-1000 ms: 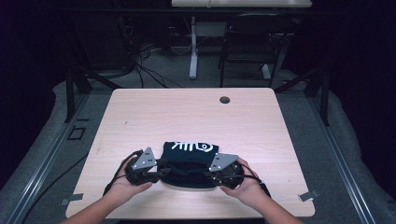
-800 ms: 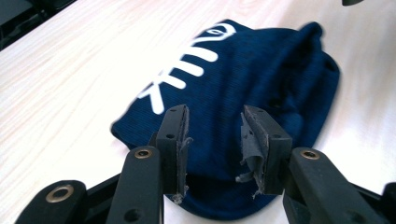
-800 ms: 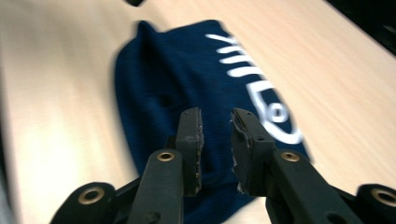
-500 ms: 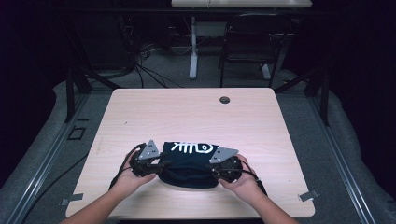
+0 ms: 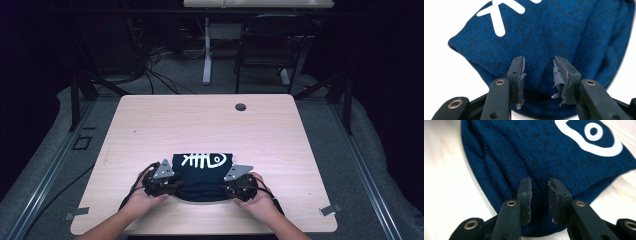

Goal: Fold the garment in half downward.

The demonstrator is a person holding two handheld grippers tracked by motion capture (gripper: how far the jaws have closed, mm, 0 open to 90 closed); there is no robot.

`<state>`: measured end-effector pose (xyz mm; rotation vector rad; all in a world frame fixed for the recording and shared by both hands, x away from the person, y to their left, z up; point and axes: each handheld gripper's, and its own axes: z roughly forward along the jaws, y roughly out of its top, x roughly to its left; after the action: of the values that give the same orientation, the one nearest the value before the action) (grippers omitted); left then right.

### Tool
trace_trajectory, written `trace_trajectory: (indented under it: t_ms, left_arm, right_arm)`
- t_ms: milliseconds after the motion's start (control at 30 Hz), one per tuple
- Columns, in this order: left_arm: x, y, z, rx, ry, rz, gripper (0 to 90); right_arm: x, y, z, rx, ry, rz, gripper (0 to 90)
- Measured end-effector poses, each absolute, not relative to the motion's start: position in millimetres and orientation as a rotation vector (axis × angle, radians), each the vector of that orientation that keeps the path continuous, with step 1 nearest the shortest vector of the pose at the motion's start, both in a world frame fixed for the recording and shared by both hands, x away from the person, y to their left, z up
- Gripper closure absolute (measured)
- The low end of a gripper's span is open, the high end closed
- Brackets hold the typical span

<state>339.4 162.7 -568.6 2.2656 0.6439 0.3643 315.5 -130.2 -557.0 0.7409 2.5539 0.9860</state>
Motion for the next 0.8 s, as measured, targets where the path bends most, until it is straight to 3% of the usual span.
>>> trace_trajectory:
  t_ms: [333,800]
  left_arm:
    - [360.4,162.6,-571.8,2.175,0.765,0.425,60.0]
    - [354.7,185.5,-556.1,2.096,0.851,0.420,54.1]
  right_arm:
    - [339.2,-135.3,-560.5,0.879,2.454,1.041,66.7]
    - [329.3,-149.4,-545.8,0.918,2.396,1.120,63.8]
